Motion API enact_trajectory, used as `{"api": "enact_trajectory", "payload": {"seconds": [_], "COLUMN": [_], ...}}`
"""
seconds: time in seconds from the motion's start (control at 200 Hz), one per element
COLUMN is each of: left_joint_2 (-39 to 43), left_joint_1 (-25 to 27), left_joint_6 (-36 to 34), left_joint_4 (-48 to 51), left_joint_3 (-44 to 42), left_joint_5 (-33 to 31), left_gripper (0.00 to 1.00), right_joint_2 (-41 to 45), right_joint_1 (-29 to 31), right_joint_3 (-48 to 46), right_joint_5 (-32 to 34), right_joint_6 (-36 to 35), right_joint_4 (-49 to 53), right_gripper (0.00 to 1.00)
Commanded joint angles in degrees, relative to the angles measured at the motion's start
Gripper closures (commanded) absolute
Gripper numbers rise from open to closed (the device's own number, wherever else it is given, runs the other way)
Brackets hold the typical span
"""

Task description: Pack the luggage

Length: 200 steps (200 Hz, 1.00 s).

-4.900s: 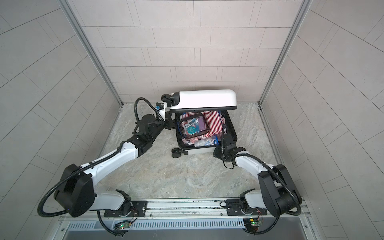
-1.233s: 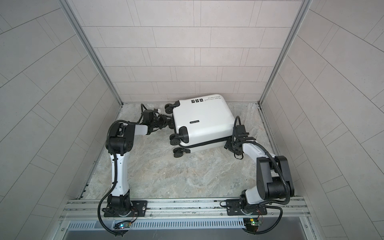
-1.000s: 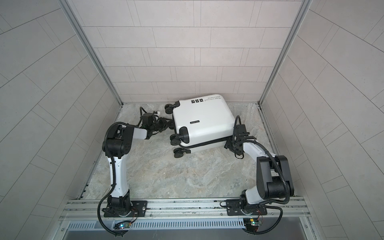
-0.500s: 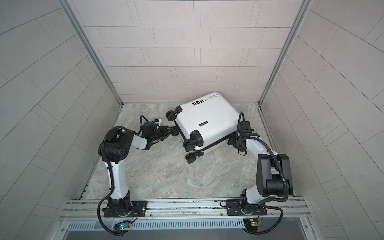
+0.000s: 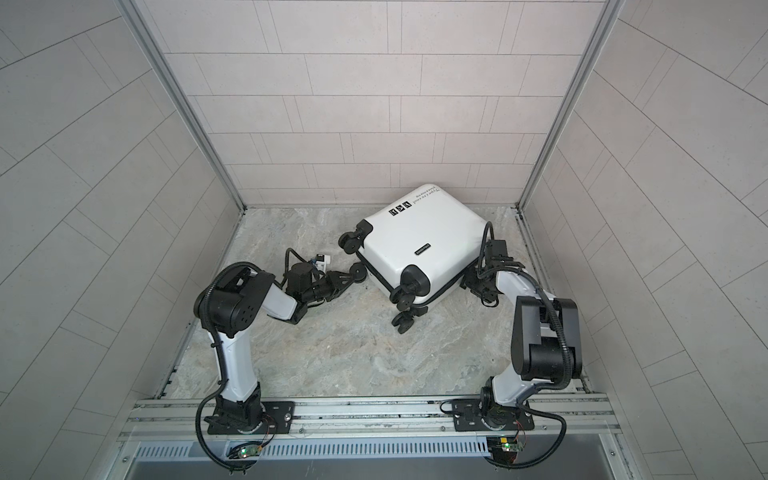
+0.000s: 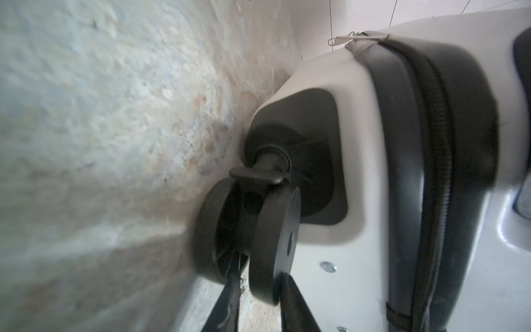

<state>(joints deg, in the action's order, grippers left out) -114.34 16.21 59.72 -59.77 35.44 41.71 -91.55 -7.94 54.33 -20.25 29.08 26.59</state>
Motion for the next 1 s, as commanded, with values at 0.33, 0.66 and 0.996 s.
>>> {"api": "enact_trajectory", "payload": {"seconds": [0.33,0.66,0.996], "left_joint_2": [15.31,31.40,45.27], "left_joint_1": [0.27,-1.98,-3.02], "left_joint_6": [-9.42,-20.38,-39.33], "left_joint_4": [20.12,46.78,68.25], "left_joint_3": [-4.93,-2.60,9.58], "left_joint_5": [-4.48,-9.22,-13.64], "left_gripper": [0.75,0.78,0.49], "right_joint_2": [-9.87,-14.32,-3.94], "right_joint_1": [4.91,6.53,6.54], "right_joint_3": [10.94,16.60,7.63], "right_joint_5": [-7.18,-6.98,-6.03], "right_joint_6": [0.27,1.68,0.19], "right_joint_4": [-3.41,-3.49,-5.06], "right_gripper": [0.38,0.35,0.27]}}
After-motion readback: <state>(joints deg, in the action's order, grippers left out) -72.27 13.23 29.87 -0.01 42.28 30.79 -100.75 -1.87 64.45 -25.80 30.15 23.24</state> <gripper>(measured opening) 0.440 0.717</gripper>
